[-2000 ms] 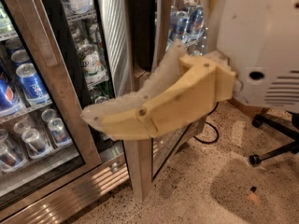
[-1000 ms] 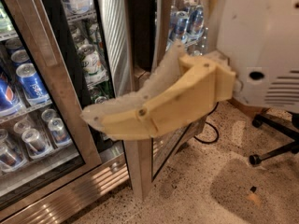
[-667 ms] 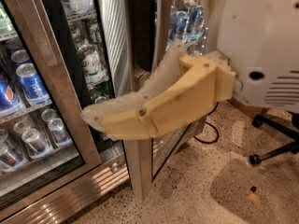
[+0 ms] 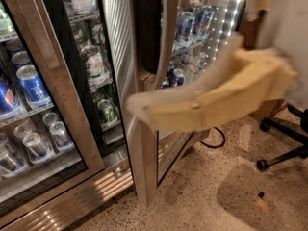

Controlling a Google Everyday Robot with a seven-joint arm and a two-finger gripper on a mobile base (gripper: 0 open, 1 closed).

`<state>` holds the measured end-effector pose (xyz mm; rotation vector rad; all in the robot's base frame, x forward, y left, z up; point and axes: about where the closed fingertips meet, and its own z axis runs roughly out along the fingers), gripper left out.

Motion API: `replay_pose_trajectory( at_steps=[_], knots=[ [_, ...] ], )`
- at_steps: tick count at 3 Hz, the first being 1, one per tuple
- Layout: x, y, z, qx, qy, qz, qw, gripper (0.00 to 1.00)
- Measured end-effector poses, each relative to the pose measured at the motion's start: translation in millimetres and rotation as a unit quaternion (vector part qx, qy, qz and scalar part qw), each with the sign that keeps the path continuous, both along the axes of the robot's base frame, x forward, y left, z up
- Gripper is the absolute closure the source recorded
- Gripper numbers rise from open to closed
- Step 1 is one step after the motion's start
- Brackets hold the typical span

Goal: Open right fridge door

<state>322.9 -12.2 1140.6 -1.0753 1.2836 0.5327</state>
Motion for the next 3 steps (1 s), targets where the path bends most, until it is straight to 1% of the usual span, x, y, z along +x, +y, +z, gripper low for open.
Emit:
replay_pose_trajectory(
  at_steps=[1, 2, 3],
  knots=[
    [1, -137, 38, 0.068, -0.082, -0.092, 0.9901, 0.00],
    [11, -218, 29, 0.080, -0.111, -0.145, 0.9799, 0.00],
    [11, -218, 29, 0.080, -0.111, -0.145, 0.9799, 0.00]
  ],
)
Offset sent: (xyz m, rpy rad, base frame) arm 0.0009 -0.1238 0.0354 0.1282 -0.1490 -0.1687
